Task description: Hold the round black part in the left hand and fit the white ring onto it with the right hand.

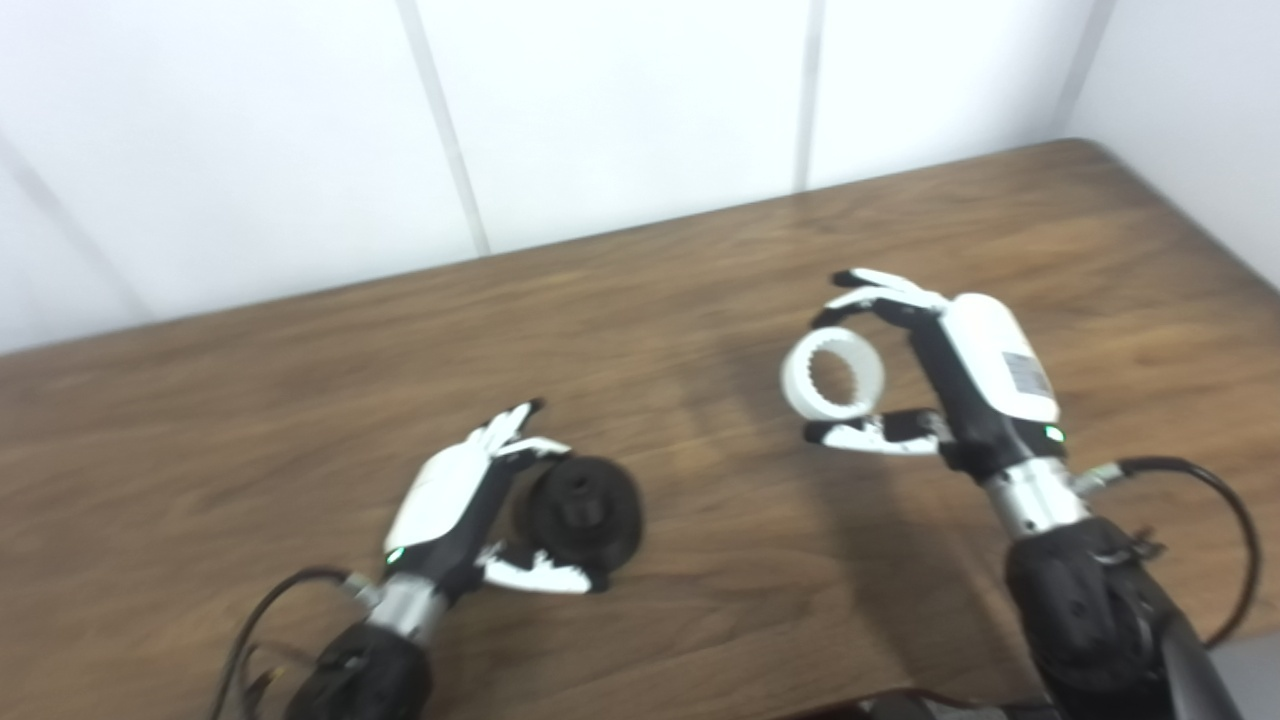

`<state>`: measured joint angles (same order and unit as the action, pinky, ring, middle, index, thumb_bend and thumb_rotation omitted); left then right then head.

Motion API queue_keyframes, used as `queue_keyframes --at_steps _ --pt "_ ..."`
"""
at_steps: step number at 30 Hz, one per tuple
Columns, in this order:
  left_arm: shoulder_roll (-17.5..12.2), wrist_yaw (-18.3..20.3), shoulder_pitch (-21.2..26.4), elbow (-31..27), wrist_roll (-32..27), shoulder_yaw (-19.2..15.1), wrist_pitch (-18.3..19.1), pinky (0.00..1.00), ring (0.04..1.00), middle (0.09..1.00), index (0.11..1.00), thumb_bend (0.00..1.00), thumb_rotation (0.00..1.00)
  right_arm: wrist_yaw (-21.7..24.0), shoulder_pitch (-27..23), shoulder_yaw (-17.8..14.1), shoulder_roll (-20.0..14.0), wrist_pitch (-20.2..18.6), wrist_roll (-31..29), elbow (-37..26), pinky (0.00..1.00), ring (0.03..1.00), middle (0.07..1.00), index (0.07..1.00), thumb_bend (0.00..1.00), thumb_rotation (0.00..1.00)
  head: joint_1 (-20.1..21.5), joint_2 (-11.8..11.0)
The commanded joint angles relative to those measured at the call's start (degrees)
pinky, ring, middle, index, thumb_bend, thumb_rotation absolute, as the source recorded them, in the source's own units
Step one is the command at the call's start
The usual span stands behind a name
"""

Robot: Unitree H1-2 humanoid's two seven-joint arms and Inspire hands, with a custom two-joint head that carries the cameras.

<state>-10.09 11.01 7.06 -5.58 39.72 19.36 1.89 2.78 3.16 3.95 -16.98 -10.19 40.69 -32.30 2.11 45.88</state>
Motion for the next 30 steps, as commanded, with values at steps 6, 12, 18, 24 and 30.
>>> queue_keyframes --at_steps 6,12,18,24,30 --pt "1.28 -0.6 2.61 -1.29 2.35 0.81 1.57 1.0 1.0 1.0 0.618 0.93 0.29 2.16 -1.25 3.83 1.95 4.05 0.0 -2.69 0.83 0.759 0.811 0.611 0.73 0.15 -0.33 0.31" --pt "1.27 -0.41 2.64 -1.61 2.43 0.85 2.03 1.0 1.0 1.0 0.619 0.92 0.29 4.15 -2.4 6.38 3.77 4.55 0.47 -2.59 0.84 0.776 0.815 0.619 0.73 0.15 0.01 0.71" --pt "1.46 -0.11 2.78 -1.69 2.18 0.79 2.3 1.0 1.0 1.0 0.621 0.92 0.29 5.52 -3.19 7.72 4.88 4.71 1.7 -1.84 0.82 0.765 0.813 0.617 0.73 0.18 0.22 1.05" --pt "1.7 -0.55 2.7 -1.26 1.56 0.6 1.86 1.0 1.0 1.0 0.617 0.92 0.28 6.46 -3.79 9.76 5.89 5.01 1.93 -0.16 0.83 0.785 0.823 0.624 0.72 0.18 0.28 1.07" --pt "1.63 -0.51 2.78 -1.28 1.67 0.69 1.88 1.0 1.0 1.0 0.616 0.92 0.29 6.59 -5.09 11.83 7.63 5.01 3.16 2.59 0.84 0.803 0.826 0.628 0.7 0.2 0.17 1.13"
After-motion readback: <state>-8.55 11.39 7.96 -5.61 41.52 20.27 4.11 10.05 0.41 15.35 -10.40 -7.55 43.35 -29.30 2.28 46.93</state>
